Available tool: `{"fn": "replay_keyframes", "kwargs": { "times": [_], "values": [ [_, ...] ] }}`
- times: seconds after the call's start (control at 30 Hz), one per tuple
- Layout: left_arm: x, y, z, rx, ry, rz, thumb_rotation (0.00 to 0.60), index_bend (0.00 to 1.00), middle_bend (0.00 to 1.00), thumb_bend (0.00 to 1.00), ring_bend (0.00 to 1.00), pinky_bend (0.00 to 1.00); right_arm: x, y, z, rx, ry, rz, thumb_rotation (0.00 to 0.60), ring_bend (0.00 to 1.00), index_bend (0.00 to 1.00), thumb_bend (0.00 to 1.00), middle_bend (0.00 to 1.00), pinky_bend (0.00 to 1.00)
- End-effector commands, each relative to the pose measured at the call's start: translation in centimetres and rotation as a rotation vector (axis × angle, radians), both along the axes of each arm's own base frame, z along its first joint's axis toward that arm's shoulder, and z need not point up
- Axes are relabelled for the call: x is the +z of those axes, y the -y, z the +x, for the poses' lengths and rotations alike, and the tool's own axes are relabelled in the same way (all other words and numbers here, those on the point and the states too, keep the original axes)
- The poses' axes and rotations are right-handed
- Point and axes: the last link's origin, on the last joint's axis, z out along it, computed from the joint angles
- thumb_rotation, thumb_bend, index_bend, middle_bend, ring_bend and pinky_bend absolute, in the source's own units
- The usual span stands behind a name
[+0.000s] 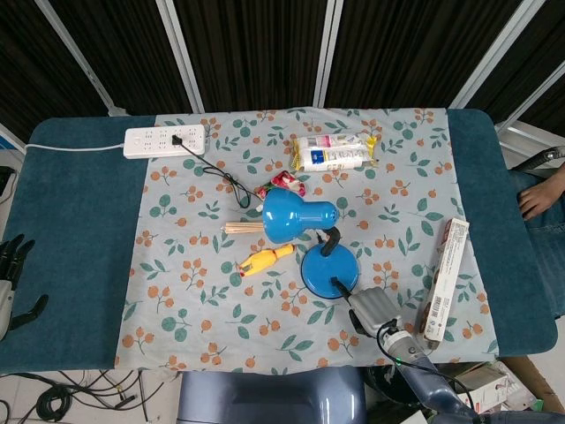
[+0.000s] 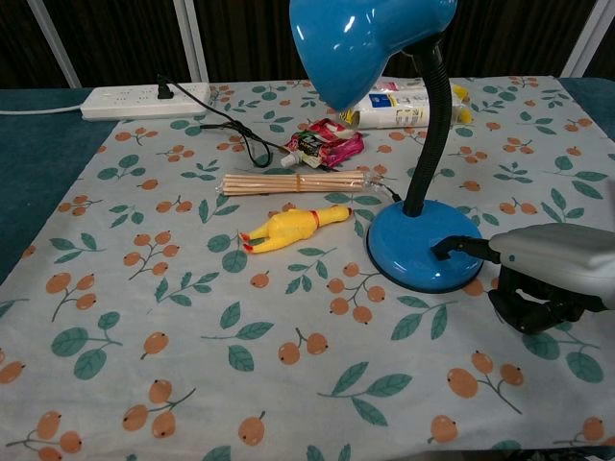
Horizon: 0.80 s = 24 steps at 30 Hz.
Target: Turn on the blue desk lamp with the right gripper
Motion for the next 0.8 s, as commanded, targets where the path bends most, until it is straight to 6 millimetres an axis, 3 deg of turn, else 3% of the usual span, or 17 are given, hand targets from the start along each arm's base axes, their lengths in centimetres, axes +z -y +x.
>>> {"fn": "replay_keyframes", "kwargs": {
  "times": [0.03, 0.8],
  "values": [
    [0.0, 0.0, 0.0, 0.0, 0.0, 0.0, 0.6, 0.03, 0.0, 0.28, 0.01, 0.0, 0.02, 0.01, 0.02, 0.0, 0.002, -0.001, 0.6, 0.93, 0.02, 0.68, 0.88, 0.88],
    [0.01, 0.01, -0.01, 0.0, 0.0, 0.001, 0.6, 0.03, 0.0, 0.28, 0.01, 0.0, 0.12, 0.07, -0.2, -0.007, -0.004, 0.0, 0.6, 0.93, 0.02, 0.68, 0.88, 0.88]
  ]
}}
